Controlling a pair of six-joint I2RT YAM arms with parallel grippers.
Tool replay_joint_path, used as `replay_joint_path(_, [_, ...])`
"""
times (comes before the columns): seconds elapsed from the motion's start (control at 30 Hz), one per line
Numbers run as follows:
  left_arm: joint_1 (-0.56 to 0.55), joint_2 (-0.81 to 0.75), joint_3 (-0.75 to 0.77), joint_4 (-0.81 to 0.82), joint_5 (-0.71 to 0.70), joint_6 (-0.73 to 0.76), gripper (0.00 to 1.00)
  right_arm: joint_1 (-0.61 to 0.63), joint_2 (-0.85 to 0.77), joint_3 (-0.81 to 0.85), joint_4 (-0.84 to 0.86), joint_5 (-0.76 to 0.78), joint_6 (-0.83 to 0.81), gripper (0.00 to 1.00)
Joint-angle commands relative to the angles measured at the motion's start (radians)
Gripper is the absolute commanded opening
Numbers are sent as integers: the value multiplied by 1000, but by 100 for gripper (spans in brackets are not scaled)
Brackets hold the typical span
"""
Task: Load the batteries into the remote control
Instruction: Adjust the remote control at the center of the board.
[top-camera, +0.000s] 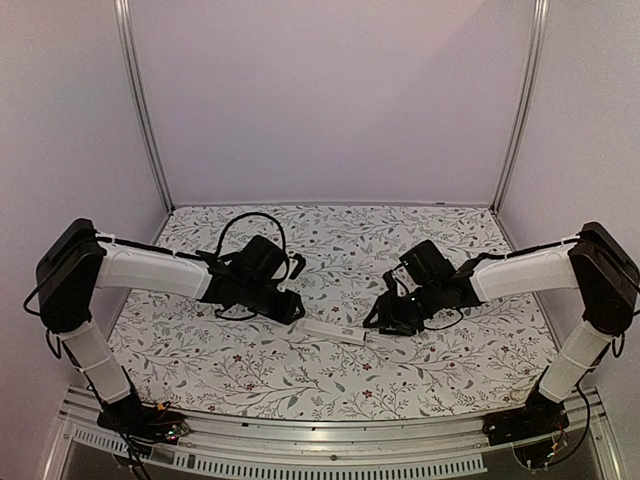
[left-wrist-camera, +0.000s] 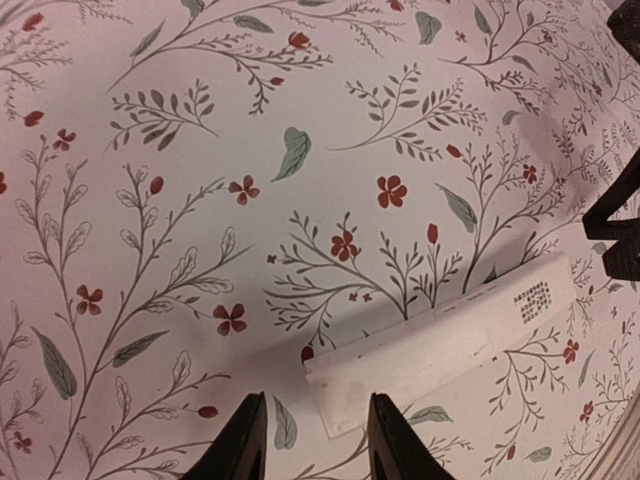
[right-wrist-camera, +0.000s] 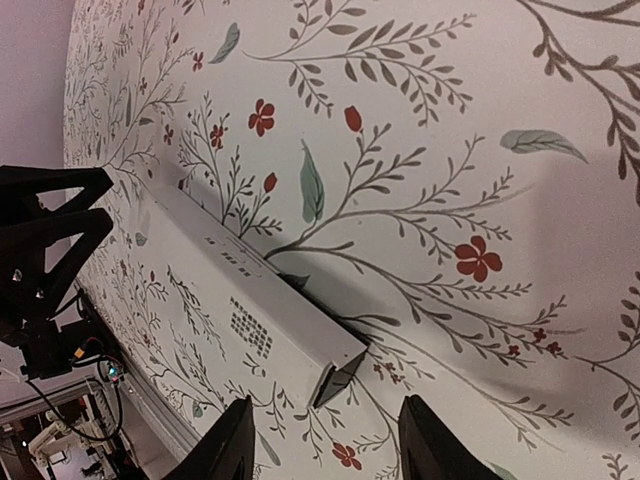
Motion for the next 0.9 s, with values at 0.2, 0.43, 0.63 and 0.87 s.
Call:
replay_joint_path(0.2, [-18, 37, 29, -33, -20, 18, 36, 19, 82, -9, 111, -34, 70, 45])
replay_joint_path(0.43, [-31, 50, 37, -42, -36, 31, 34, 20, 118, -5, 111, -30, 73, 40])
replay_joint_path(0.63, [-39, 60, 43, -50, -43, 37, 32, 23, 131, -12, 109, -40, 73, 35])
replay_joint_path(0.87, [-54, 74, 45, -59, -44, 41, 30, 29, 127, -17, 109, -45, 70, 33])
